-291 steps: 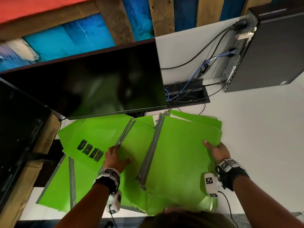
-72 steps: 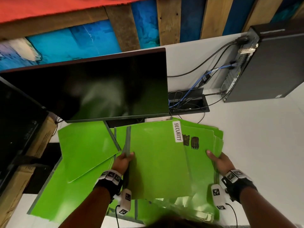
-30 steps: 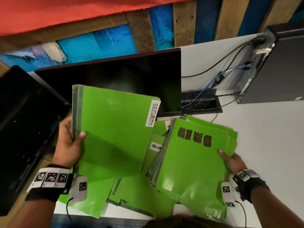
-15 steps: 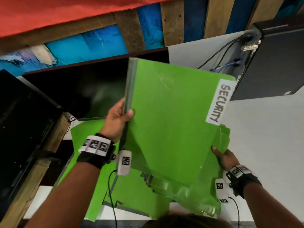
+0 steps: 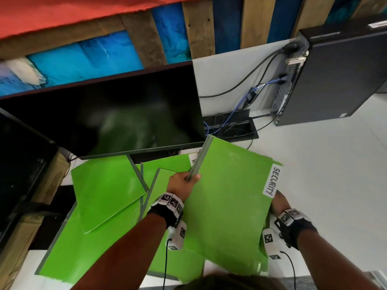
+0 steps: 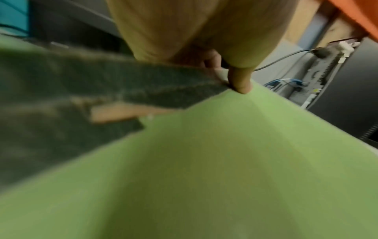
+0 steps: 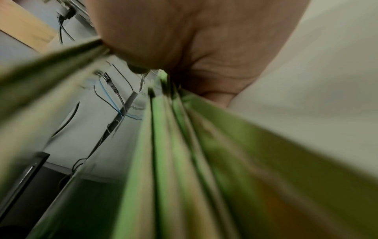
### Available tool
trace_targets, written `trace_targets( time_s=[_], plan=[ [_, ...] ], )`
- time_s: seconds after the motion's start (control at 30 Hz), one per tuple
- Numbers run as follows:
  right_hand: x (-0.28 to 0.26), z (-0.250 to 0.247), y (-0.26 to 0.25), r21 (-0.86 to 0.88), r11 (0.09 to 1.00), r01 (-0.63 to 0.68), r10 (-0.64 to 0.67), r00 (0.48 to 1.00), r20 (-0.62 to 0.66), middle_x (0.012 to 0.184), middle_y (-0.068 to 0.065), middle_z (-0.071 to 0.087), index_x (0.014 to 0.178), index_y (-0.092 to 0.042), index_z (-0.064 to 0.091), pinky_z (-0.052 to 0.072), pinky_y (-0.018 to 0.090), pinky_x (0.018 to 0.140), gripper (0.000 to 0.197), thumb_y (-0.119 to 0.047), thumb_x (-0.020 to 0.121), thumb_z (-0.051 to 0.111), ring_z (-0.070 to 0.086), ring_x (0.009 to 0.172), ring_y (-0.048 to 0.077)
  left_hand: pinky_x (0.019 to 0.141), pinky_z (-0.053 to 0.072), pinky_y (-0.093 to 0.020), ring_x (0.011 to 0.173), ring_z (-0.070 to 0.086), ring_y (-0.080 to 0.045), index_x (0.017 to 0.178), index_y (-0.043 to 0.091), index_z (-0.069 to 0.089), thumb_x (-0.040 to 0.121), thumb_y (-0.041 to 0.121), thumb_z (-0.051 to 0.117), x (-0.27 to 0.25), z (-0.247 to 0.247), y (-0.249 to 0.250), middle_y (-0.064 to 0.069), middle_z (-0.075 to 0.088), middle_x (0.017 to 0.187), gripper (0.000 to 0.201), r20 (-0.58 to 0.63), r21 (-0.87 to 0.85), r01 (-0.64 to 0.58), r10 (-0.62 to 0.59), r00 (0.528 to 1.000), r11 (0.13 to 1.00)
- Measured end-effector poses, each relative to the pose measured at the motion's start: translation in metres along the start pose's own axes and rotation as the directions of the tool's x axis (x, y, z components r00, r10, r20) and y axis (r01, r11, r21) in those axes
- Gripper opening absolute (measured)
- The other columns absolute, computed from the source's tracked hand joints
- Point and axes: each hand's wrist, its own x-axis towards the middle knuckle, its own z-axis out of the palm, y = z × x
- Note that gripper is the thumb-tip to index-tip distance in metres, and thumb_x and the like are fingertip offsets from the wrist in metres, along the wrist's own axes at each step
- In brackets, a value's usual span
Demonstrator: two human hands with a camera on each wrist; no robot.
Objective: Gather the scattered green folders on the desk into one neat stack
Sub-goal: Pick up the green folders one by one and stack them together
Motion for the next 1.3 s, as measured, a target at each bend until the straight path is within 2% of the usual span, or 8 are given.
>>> trace_targets(
  time_s=[0.17,0.23,0.37,0.57,0.77,0.93,1.17,1.3],
  plan=[
    [-0.001,0.005,-0.003,0.187,0.969,-0.16,0.171,0.984,-0.041,0.103,0.023,0.062,0.084,-0.01,0.065,0.041,0.039,0.095,0.093,-0.082,0.075,0.007,0.057,0.101,0.033,0.051,0.039,-0.02,0.055,0.054,-0.013,0.083,0.021,0.062,0.085,0.062,0.05,-0.005,0.004,-0.024,0.004,0.059,0.062,0.043,-0.017,0.163,0.063,-0.061,0.998,0.985],
    [-0.004,0.005,-0.003,0.212,0.961,-0.175,0.189,0.981,-0.046,0.115,0.027,0.061,0.104,-0.004,0.066,0.038,0.036,0.093,0.091,-0.071,0.086,0.006,0.055,0.112,0.036,0.053,0.039,-0.02,0.064,0.061,-0.017,0.103,0.024,0.059,0.086,0.059,0.052,-0.009,0.006,-0.03,0.0,0.065,0.074,0.039,-0.041,0.144,0.079,-0.073,0.996,0.986],
    [-0.008,0.004,-0.005,0.28,0.944,-0.172,0.186,0.982,-0.023,0.099,0.013,0.063,0.107,-0.009,0.064,0.042,0.032,0.085,0.078,-0.069,0.089,0.017,0.059,0.097,0.029,0.064,0.039,-0.024,0.075,0.06,-0.024,0.089,0.012,0.063,0.086,0.061,0.051,-0.015,0.009,-0.036,-0.002,0.062,0.074,0.05,-0.078,0.145,0.205,-0.195,0.978,0.968],
    [0.005,0.006,0.017,0.299,0.953,-0.047,0.021,0.996,0.09,0.113,0.009,0.069,0.106,-0.024,0.063,0.048,0.05,0.095,0.092,-0.076,0.03,0.076,0.066,0.101,0.028,0.084,0.046,-0.03,0.099,0.064,-0.031,0.1,0.012,0.068,0.086,0.059,0.054,-0.01,0.021,-0.034,-0.012,0.07,0.099,0.051,-0.137,-0.047,0.396,-0.398,0.907,0.917],
    [0.002,0.005,0.014,0.267,0.964,0.007,-0.022,0.998,0.053,0.115,0.004,0.069,0.119,-0.026,0.06,0.047,0.048,0.097,0.098,-0.083,0.039,0.067,0.065,0.103,0.026,0.099,0.045,-0.031,0.101,0.05,-0.025,0.139,0.023,0.046,0.081,0.034,0.071,-0.014,0.04,-0.026,-0.007,0.042,0.11,0.064,-0.058,-0.076,0.115,-0.12,0.991,0.99],
    [0.009,0.004,0.022,0.168,0.983,0.073,-0.084,0.995,0.056,0.118,0.003,0.068,0.126,-0.024,0.057,0.047,0.05,0.097,0.1,-0.083,0.046,0.065,0.064,0.105,0.025,0.109,0.036,-0.039,0.123,0.044,-0.025,0.139,0.028,0.046,0.083,0.039,0.067,-0.005,0.021,-0.043,-0.006,0.046,0.129,0.06,0.015,-0.077,0.073,-0.072,0.997,0.994],
    [0.006,0.005,0.015,0.157,0.985,0.071,-0.08,0.995,0.055,0.116,0.006,0.068,0.124,-0.022,0.059,0.047,0.05,0.096,0.086,-0.074,0.055,0.066,0.065,0.103,0.027,0.106,0.035,-0.047,0.129,0.035,-0.035,0.139,0.019,0.04,0.071,0.055,0.073,-0.016,-0.044,-0.131,-0.014,0.036,0.142,0.084,-0.309,0.167,0.493,-0.43,0.849,0.854],
    [0.011,0.005,0.021,0.16,0.985,0.068,-0.075,0.996,0.039,0.114,0.004,0.069,0.123,-0.022,0.059,0.048,0.05,0.096,0.105,-0.084,0.039,0.066,0.065,0.102,0.026,0.107,0.039,-0.05,0.136,0.036,-0.033,0.142,0.027,0.036,0.072,0.066,0.064,-0.032,-0.052,-0.162,-0.005,0.022,0.154,0.085,-0.28,0.271,0.416,-0.342,0.897,0.868]
  ],
)
